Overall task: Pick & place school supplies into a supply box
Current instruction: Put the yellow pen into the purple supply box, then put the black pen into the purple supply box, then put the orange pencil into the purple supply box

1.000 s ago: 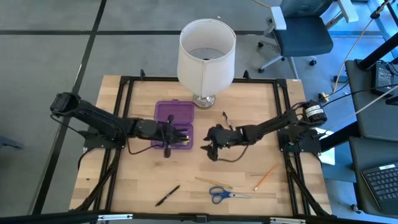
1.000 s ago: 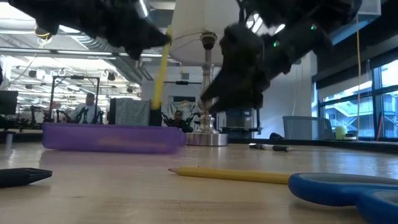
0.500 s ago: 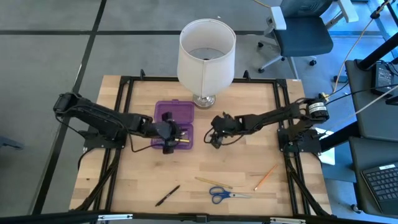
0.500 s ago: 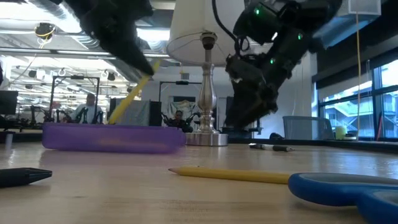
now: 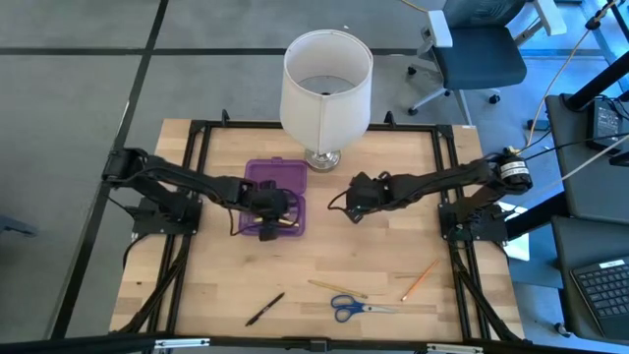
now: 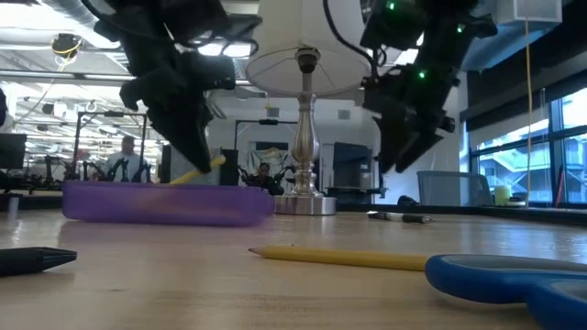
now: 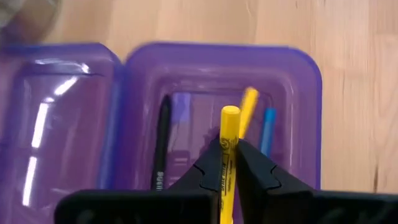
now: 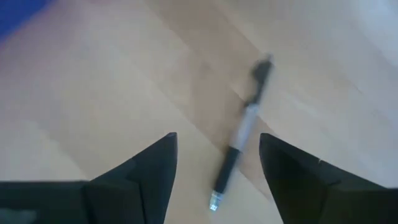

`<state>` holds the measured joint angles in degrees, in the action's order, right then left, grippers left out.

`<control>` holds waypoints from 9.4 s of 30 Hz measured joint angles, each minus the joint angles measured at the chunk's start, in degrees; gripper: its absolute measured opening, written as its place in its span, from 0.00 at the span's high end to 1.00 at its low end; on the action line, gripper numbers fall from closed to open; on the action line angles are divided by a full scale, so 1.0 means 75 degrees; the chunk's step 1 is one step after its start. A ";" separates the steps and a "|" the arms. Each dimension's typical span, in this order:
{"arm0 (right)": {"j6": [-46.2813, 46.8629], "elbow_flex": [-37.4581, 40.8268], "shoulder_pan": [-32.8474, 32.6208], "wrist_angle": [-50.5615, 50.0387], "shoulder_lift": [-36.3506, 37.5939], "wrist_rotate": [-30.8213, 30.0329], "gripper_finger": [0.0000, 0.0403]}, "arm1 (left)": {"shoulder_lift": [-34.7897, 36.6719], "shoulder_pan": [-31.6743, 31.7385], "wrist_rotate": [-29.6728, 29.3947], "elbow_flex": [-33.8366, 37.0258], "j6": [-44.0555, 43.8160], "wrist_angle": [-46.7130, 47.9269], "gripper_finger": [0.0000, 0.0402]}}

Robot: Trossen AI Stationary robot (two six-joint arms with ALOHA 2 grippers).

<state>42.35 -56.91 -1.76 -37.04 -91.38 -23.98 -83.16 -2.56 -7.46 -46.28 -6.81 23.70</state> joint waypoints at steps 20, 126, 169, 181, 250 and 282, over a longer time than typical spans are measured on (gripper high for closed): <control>0.0315 0.0015 0.0251 -0.0589 -0.0521 0.0232 0.43 | -0.0526 0.0407 0.0948 -0.0001 0.0070 0.0033 0.86; -0.4818 0.1516 -0.2575 1.1107 -0.0218 -0.0587 0.89 | 0.1470 -0.1225 0.0109 0.2699 -0.0386 -1.0329 0.53; -0.4915 0.0633 -0.2427 0.9280 -0.0890 -0.0422 0.59 | 0.1473 -0.1246 0.0352 0.2550 0.0434 -1.0226 0.90; -0.2642 0.0633 -0.2609 0.4748 0.0927 0.1526 0.54 | 0.1531 -0.0759 0.0229 0.2478 -0.0521 -0.7596 0.91; -0.0291 0.0639 -0.4044 0.0227 0.1091 0.3758 0.60 | -0.1599 0.0608 0.1544 -0.1883 -0.0052 0.2648 0.85; -0.1708 0.0624 -0.6512 0.0120 -0.0652 0.2802 0.60 | -0.1322 0.0614 0.0656 -0.2308 0.0277 0.2585 0.85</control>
<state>29.54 -52.23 -50.61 -36.14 -96.27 -2.96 -93.08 2.04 -2.54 -63.59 -4.73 43.09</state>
